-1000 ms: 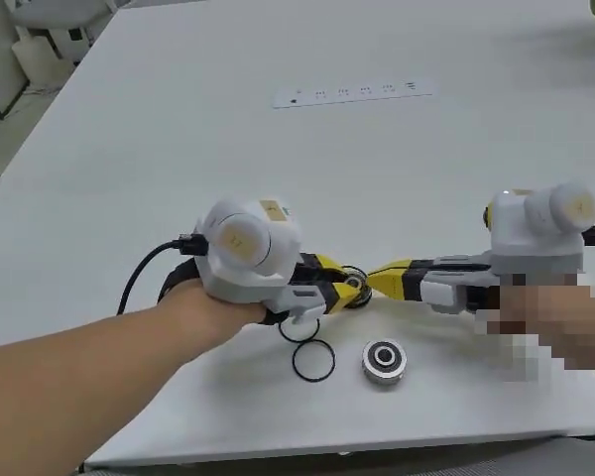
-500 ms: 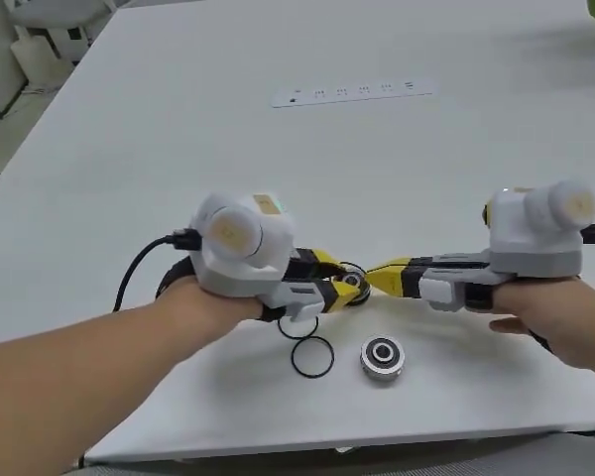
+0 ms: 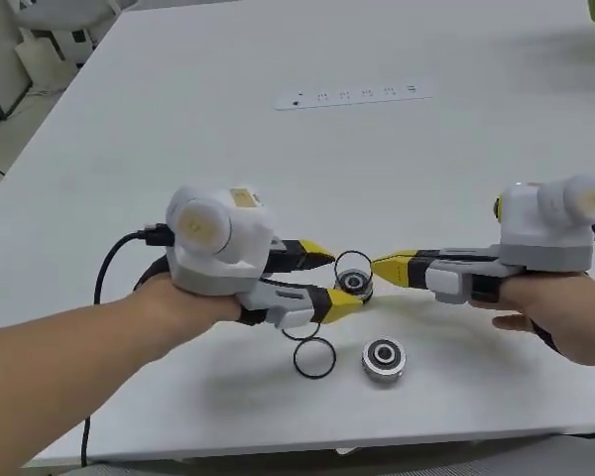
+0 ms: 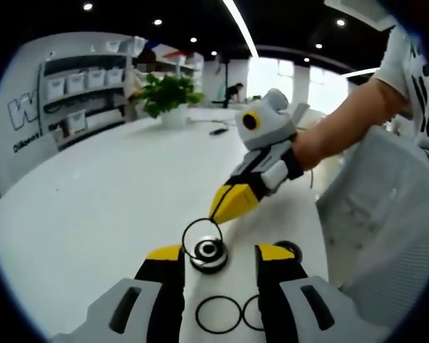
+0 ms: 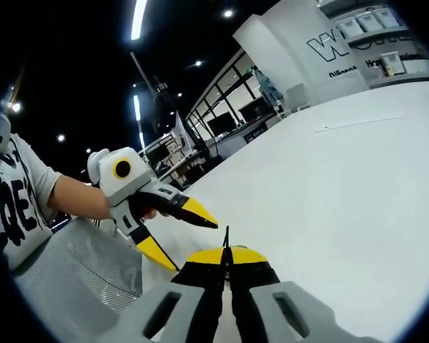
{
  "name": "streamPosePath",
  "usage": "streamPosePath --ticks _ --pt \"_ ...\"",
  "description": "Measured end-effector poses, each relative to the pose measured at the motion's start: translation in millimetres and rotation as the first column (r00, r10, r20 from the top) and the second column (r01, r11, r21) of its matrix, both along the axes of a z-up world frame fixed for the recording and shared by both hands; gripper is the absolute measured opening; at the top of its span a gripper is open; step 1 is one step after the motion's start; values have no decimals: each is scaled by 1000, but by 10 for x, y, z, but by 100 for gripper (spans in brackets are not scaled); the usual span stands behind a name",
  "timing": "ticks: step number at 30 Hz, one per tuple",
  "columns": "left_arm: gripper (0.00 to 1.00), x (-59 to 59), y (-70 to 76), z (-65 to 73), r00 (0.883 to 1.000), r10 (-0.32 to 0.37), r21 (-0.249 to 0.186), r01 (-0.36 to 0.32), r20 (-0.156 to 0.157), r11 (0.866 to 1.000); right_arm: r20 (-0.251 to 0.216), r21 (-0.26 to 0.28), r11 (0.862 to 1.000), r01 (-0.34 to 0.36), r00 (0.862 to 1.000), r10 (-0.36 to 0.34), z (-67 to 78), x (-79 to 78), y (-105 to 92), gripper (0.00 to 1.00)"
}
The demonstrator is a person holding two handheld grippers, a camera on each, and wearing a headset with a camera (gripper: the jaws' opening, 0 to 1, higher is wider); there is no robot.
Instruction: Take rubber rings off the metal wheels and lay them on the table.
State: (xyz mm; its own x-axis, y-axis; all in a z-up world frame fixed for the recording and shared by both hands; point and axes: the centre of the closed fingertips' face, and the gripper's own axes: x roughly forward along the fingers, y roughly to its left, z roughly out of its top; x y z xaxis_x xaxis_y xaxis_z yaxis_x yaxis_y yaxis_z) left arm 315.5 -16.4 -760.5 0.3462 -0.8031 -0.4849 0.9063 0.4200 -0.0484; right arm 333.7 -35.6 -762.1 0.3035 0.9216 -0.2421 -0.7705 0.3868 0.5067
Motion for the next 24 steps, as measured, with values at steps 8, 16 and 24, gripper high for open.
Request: streamPosePath --ticks 8,16,24 --pt "47 -68 123 145 1000 5 -20 -5 17 1000 1 23 1000 -12 1000 12 93 -29 49 0" --pt "51 -143 258 250 1000 16 -39 -15 26 999 -5 44 998 -34 999 35 164 -92 111 0" --pt "54 -207 370 301 999 25 -44 -23 38 999 -19 46 997 -63 998 64 160 -187 152 0"
